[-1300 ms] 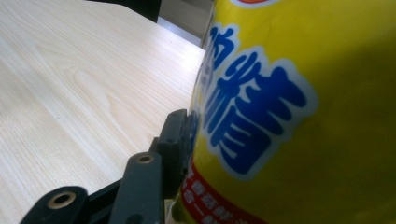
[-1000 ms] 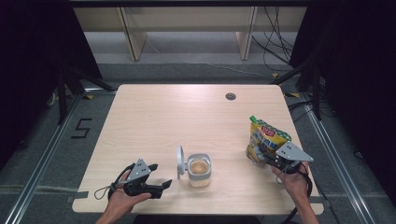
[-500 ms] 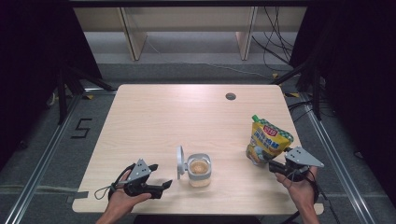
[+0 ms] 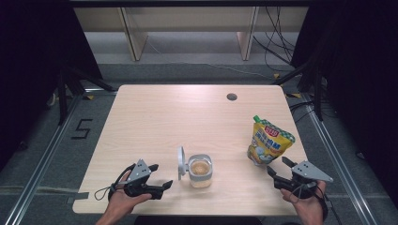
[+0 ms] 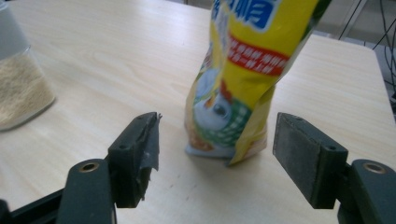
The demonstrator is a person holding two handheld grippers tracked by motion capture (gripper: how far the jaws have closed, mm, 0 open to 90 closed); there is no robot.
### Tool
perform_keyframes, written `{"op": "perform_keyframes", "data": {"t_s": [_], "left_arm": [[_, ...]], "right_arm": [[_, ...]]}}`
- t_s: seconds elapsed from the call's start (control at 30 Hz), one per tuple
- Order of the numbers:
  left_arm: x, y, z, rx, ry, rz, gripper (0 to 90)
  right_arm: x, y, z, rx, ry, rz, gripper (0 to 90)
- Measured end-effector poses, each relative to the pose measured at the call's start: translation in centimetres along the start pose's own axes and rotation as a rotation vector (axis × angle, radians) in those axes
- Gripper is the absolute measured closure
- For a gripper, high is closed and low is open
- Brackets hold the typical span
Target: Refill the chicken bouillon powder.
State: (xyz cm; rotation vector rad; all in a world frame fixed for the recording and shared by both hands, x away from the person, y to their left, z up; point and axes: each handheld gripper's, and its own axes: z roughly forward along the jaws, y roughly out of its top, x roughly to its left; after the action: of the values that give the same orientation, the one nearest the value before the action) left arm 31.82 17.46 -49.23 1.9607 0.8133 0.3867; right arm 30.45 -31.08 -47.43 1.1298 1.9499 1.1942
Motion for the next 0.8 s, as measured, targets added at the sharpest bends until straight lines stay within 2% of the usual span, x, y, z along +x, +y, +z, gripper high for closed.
{"op": "perform_keyframes", "data": {"t_s": [0.03, 0.07, 0.13, 0.17, 0.2, 0.23, 0.27, 0.3, 0.4, 0.43, 0.47, 0.5, 0.53, 0.57, 0.6, 0.63, 0.7, 0.73, 0.77, 0.8], "left_arm": [[0.0, 0.0, 0.0, 0.0, 0.001, 0.001, 18.6], [0.0, 0.0, 0.0, -0.002, 0.0, -0.004, 18.6], [0.0, 0.0, 0.0, -0.005, 0.001, -0.006, 18.6], [0.0, 0.0, -0.1, -0.001, 0.0, 0.0, 18.6], [0.0, 0.1, 0.0, -0.004, -0.007, -0.008, 18.6], [0.1, 0.1, -0.1, -0.002, -0.01, -0.01, 18.5], [0.0, 0.1, -0.2, -0.006, -0.015, -0.035, 18.4], [0.1, 0.2, -0.2, -0.01, -0.017, -0.027, 18.4], [0.3, 0.4, -0.3, -0.009, 0.012, 0.004, 18.3], [0.2, 0.5, -0.3, -0.012, 0.018, -0.007, 18.2], [0.4, 0.6, -0.3, -0.013, 0.018, 0.006, 18.2], [0.4, 0.7, -0.3, -0.012, 0.024, -0.002, 18.3], [0.6, 0.7, -0.3, -0.014, 0.023, 0.005, 18.3], [0.7, 0.8, -0.3, -0.016, 0.022, 0.002, 18.3], [0.6, 0.8, -0.4, -0.015, 0.028, -0.017, 18.2], [0.7, 1.0, -0.4, -0.021, 0.028, -0.002, 18.3], [0.8, 1.2, -0.5, -0.025, 0.019, -0.005, 18.3], [0.8, 1.3, -0.6, -0.027, 0.02, -0.002, 18.2], [0.7, 1.3, -0.5, -0.032, 0.018, -0.034, 18.2], [0.8, 1.5, -0.5, -0.038, 0.01, -0.01, 18.3]], "right_arm": [[0.4, -0.1, -0.1, 0.006, -0.003, 0.012, 32.2], [0.4, -0.1, -0.2, 0.016, -0.002, -0.007, 31.9], [0.7, -0.3, -0.3, 0.031, 0.004, -0.013, 31.3], [1.1, -0.3, -0.4, 0.042, 0.002, 0.006, 31.2], [1.0, -0.4, -0.4, 0.046, -0.005, -0.029, 31.1], [1.3, -0.5, -0.4, 0.064, -0.001, 0.004, 30.8], [1.2, -0.5, -0.4, 0.068, 0.005, -0.012, 30.8], [1.4, -0.6, -0.5, 0.081, 0.004, 0.001, 30.6], [1.5, -0.8, -0.5, 0.099, 0.011, -0.018, 29.3], [1.6, -0.8, -0.5, 0.1, 0.009, -0.024, 29.3], [1.7, -0.8, -0.5, 0.102, 0.016, -0.025, 29.1], [2.1, -0.9, -0.6, 0.116, 0.027, 0.013, 29.1], [2.2, -0.9, -0.5, 0.12, 0.04, 0.009, 29.1], [2.2, -0.9, -0.5, 0.124, 0.043, -0.021, 29.1], [2.7, -1.0, -0.5, 0.143, 0.046, 0.012, 29.1], [2.5, -0.9, -0.4, 0.144, 0.057, -0.03, 29.1], [3.0, -1.0, -0.4, 0.156, 0.064, -0.013, 29.1], [2.7, -1.0, -0.3, 0.135, 0.06, -0.075, 29.1], [3.0, -1.0, -0.3, 0.153, 0.085, -0.042, 29.1], [3.0, -1.0, -0.2, 0.153, 0.085, -0.055, 29.1]]}}
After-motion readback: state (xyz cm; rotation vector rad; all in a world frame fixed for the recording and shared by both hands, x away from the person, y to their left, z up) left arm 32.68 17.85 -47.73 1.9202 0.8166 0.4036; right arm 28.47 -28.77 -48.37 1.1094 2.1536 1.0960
